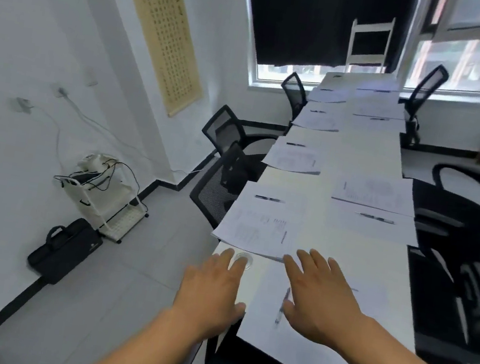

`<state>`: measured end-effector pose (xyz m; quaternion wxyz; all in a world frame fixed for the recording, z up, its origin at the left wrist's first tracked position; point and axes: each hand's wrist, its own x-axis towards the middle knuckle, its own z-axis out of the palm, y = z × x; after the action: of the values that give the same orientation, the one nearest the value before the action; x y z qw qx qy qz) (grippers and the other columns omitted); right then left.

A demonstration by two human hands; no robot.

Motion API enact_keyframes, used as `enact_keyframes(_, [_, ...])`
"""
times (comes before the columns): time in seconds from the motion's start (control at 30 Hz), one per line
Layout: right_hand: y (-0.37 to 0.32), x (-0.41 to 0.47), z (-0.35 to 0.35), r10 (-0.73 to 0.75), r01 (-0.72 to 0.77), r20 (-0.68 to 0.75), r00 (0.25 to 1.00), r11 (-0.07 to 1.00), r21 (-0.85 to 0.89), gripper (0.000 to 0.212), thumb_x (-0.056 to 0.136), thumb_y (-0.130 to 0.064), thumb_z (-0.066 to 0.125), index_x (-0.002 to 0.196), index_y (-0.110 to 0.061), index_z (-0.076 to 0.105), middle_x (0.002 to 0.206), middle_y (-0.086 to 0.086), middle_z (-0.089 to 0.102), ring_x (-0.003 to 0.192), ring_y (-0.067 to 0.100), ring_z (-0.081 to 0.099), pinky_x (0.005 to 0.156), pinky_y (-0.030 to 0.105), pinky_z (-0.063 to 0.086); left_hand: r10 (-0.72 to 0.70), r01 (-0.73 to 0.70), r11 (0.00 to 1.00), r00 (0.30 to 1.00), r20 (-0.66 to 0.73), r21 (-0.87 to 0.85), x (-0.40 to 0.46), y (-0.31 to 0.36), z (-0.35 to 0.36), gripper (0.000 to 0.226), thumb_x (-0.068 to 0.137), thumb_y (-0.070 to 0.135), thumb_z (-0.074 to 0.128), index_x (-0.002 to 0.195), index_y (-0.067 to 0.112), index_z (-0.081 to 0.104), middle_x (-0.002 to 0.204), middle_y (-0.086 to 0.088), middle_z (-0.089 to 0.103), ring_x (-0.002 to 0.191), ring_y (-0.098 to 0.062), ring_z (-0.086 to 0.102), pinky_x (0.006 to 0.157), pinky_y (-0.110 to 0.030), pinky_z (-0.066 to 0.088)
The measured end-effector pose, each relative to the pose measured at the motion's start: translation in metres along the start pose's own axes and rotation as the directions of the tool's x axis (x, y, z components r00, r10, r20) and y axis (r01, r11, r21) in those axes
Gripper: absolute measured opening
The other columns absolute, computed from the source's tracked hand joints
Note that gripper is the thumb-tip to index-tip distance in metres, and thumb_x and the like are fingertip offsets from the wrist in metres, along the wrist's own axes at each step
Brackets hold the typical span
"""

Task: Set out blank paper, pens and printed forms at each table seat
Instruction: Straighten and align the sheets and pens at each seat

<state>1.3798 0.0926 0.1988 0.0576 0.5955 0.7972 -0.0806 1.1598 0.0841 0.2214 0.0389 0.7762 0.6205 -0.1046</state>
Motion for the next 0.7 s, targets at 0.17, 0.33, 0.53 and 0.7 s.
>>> enact_keyframes(0.17, [0.033, 0.033, 0.037, 0.178, -0.177, 0.096, 0.979, 0.984, -0.013, 0.082, 0.104, -0.050, 0.045, 0.171, -0.017, 0.010, 0.177, 0.011, 0.015, 0.164, 0.037, 0.011, 0.132, 0.055, 0.014, 0.198, -0.196, 0.980, 0.977, 0.081, -0.033, 0.084, 0.007, 0.045, 0.086, 0.100, 0.056, 0.060, 0.171, 0.029, 0.019, 0.179, -0.002, 0.018, 0.157, -0.030, 0.035, 0.116, -0.052, 0.042])
enact_keyframes(0.33, [0.058, 0.041, 0.077, 0.301, -0.306, 0.187, 0.935, 0.952, 0.000, 0.083, 0.103, -0.050, 0.045, 0.171, -0.018, 0.010, 0.177, 0.011, 0.016, 0.164, 0.035, 0.012, 0.132, 0.053, 0.017, 0.346, -0.344, 0.938, 0.919, 0.190, -0.046, 0.132, 0.015, 0.090, 0.090, 0.099, 0.053, 0.063, 0.172, 0.031, 0.015, 0.179, -0.001, 0.015, 0.158, -0.029, 0.032, 0.118, -0.053, 0.040])
enact_keyframes(0.53, [0.080, 0.045, 0.129, 0.322, -0.359, 0.343, 0.883, 0.932, 0.050, 0.085, 0.104, -0.050, 0.045, 0.172, -0.022, 0.004, 0.180, 0.011, 0.000, 0.166, 0.035, 0.000, 0.134, 0.055, 0.010, 0.456, -0.471, 0.881, 0.817, 0.353, -0.049, 0.175, 0.024, 0.133, 0.101, 0.094, 0.050, 0.074, 0.173, 0.033, 0.012, 0.183, -0.002, 0.006, 0.167, -0.027, 0.016, 0.127, -0.055, 0.030])
enact_keyframes(0.7, [0.090, 0.052, 0.167, 0.282, -0.346, 0.417, 0.864, 0.934, 0.086, 0.088, 0.105, -0.053, 0.046, 0.172, -0.021, -0.002, 0.180, 0.010, -0.011, 0.166, 0.037, -0.009, 0.134, 0.056, 0.007, 0.473, -0.527, 0.850, 0.765, 0.437, 0.002, 0.204, 0.031, 0.165, 0.115, 0.090, 0.040, 0.084, 0.173, 0.034, 0.004, 0.184, -0.002, -0.010, 0.170, -0.027, -0.002, 0.133, -0.054, 0.019])
